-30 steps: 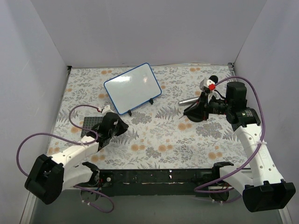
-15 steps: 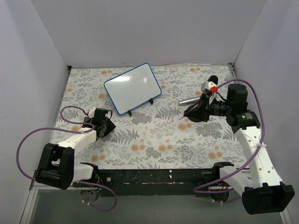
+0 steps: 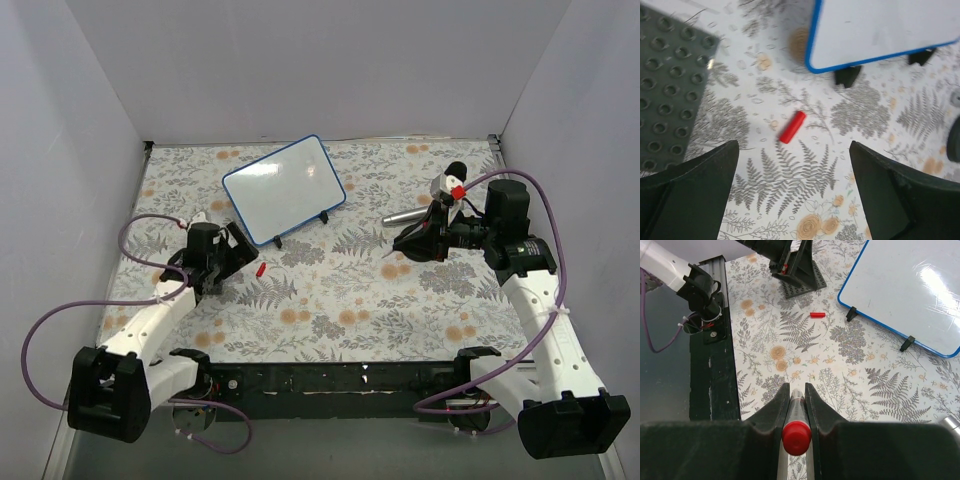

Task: Write a sentence on the whiteboard
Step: Place the pen cap at the center of the board, then pick up the pen cap from the center of the board.

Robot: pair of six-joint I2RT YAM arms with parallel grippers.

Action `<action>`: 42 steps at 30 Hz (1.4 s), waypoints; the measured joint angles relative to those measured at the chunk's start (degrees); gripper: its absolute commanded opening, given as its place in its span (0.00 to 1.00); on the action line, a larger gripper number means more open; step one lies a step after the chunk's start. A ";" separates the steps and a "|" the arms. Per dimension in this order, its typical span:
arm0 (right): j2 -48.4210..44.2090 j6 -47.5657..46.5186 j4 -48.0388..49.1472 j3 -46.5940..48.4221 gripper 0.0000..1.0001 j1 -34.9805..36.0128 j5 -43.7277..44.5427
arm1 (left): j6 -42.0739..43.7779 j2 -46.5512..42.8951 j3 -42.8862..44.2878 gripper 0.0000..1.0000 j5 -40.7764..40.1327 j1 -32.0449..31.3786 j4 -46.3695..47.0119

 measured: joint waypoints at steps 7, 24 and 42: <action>0.98 -1.77 -1.16 0.00 0.01 0.00 -0.87 | 10.05 -0.04 5.64 0.92 14.75 1.90 4.04; 2.58 -4.39 -3.02 0.02 0.01 0.00 -2.99 | 27.06 21.20 9.64 0.52 23.34 3.41 1.53; 2.73 -4.07 -1.84 -1.57 0.01 0.00 -3.82 | 28.87 28.55 16.59 0.15 10.10 -5.07 -4.35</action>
